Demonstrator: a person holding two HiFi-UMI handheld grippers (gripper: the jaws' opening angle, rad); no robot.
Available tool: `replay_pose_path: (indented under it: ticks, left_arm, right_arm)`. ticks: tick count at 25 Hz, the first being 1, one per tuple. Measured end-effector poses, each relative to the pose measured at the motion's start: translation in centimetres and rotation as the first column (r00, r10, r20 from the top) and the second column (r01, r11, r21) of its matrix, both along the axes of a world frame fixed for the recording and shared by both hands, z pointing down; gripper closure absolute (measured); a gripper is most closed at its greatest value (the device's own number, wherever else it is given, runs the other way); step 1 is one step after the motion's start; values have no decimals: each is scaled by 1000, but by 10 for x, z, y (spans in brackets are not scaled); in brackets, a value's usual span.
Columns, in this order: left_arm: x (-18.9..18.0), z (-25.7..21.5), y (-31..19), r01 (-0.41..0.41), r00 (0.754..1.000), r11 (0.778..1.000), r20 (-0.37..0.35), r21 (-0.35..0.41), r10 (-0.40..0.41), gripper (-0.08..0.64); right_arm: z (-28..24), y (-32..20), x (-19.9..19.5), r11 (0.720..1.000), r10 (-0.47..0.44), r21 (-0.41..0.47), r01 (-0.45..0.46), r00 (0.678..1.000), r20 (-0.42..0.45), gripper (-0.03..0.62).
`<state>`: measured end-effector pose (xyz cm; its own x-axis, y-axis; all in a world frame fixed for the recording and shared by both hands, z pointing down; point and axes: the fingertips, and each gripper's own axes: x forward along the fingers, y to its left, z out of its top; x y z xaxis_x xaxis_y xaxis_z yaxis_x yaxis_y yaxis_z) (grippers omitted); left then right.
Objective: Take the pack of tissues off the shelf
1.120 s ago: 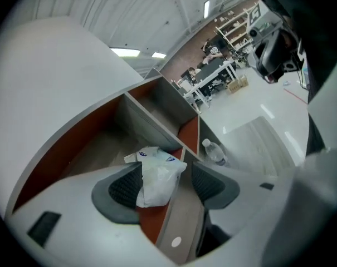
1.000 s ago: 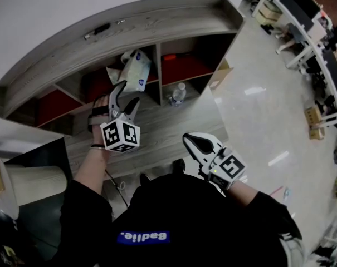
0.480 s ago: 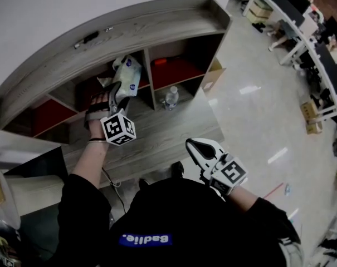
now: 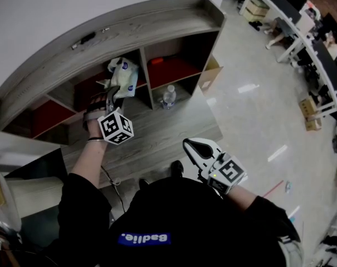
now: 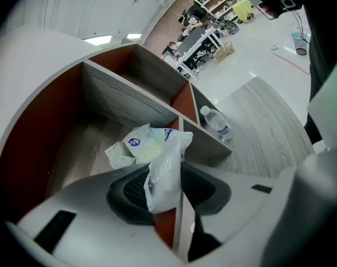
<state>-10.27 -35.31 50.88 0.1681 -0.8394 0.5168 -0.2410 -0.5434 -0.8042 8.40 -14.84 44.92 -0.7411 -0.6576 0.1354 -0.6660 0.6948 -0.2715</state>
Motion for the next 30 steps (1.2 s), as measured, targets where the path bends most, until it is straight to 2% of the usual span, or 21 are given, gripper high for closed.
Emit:
replay_pose_path:
  ticks: [6,16,22,30]
  left_arm:
    - [-1,-6,10,-8,1000,1000,-25,4,8,466]
    - [3,-37,43,-46,995,998,-89,34,49,486]
    - [0,-58,71,-51,986,997,-155,50,58,488]
    - [-7,-74,117,-62,963,998,-261,33,69,489]
  right_arm:
    - [-2,1,-6,1000,-9,3,9,1000,1,563]
    - [-6,6,-24,999,-36,16,36,999,5,563]
    - [-6,10,-37,998,-62,23,62,998,4,563]
    - [-9,15,-59,994,-103,28,103,995,1,563]
